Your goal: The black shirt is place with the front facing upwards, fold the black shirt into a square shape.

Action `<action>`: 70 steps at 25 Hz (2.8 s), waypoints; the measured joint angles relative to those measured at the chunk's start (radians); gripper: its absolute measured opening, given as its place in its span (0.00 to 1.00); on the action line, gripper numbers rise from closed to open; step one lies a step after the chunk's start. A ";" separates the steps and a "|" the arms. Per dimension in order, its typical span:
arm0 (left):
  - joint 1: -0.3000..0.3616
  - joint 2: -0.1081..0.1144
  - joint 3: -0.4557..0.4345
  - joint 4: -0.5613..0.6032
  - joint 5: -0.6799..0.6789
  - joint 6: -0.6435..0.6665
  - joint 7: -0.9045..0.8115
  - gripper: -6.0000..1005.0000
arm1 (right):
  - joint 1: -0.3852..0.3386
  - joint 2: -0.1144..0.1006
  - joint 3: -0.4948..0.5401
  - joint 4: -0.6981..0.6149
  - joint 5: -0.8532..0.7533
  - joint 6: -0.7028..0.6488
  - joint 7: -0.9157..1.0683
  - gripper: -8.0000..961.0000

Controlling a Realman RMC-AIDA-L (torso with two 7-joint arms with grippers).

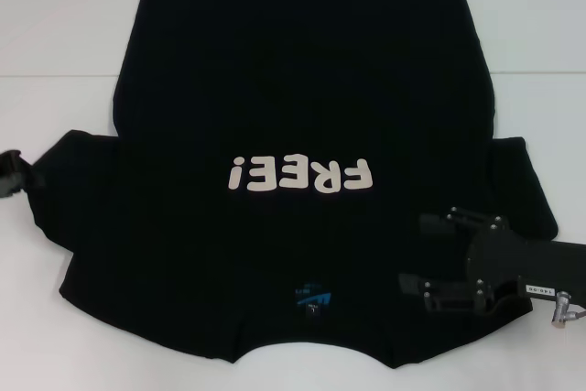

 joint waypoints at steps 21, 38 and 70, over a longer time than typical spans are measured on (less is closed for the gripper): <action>-0.121 0.083 0.010 0.033 0.077 0.083 -0.065 0.03 | 0.002 0.002 -0.003 -0.002 0.000 -0.004 0.000 0.96; -0.168 -0.034 0.008 0.022 0.052 0.142 -0.107 0.03 | 0.005 0.004 -0.005 0.000 0.000 -0.004 0.004 0.96; 0.052 -0.141 0.106 -0.077 -0.409 0.281 0.852 0.65 | 0.002 0.005 0.010 0.013 0.009 0.005 0.021 0.96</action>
